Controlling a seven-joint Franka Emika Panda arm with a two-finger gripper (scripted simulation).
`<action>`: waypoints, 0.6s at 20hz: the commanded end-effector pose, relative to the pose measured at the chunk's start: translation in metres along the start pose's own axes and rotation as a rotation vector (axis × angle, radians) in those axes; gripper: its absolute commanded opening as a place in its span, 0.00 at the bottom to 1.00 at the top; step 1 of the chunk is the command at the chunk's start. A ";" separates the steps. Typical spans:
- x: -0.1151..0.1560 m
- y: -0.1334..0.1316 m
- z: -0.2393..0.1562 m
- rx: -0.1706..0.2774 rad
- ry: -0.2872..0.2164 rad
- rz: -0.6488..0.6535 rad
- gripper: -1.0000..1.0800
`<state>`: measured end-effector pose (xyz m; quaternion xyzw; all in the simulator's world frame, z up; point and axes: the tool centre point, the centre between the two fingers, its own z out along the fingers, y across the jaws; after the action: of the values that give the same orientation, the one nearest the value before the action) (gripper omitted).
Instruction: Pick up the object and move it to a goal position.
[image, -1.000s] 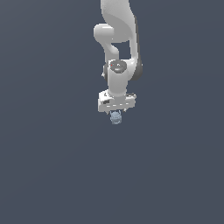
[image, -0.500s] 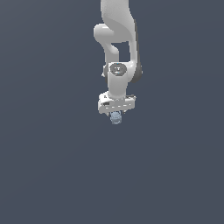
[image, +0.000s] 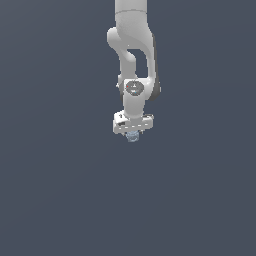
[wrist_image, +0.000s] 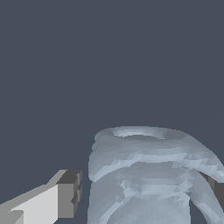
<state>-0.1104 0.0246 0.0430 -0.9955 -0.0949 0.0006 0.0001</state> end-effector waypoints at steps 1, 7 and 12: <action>0.000 0.000 0.002 0.000 0.001 0.000 0.96; 0.000 0.000 0.002 0.000 0.001 0.000 0.00; 0.001 0.000 0.001 -0.001 0.004 0.000 0.00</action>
<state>-0.1089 0.0247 0.0423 -0.9955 -0.0950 -0.0015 -0.0001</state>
